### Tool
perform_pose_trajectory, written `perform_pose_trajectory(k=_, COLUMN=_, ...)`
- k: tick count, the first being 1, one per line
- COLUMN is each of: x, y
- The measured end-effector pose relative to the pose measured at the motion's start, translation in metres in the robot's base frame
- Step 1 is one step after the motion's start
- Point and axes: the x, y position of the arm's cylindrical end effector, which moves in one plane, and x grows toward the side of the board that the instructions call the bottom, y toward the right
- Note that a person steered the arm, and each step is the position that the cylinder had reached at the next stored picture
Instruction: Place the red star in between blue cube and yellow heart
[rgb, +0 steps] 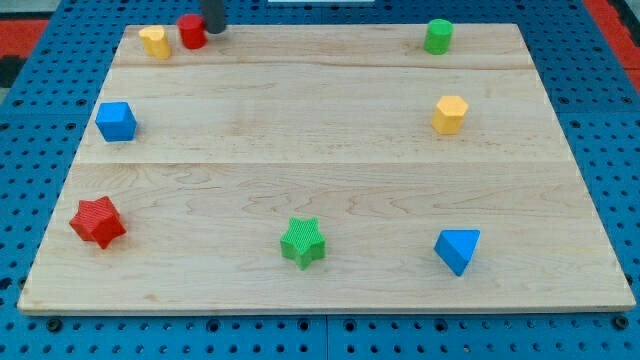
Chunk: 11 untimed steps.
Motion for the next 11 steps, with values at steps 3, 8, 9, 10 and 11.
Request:
perform_pose_trajectory(k=3, x=0.003, y=-0.002)
perform_pose_trajectory(k=8, x=0.386, y=-0.022)
perform_pose_trajectory(k=9, x=0.362, y=-0.032)
perform_pose_trajectory(k=10, x=0.322, y=-0.032)
perform_pose_trajectory(k=11, x=0.379, y=-0.032)
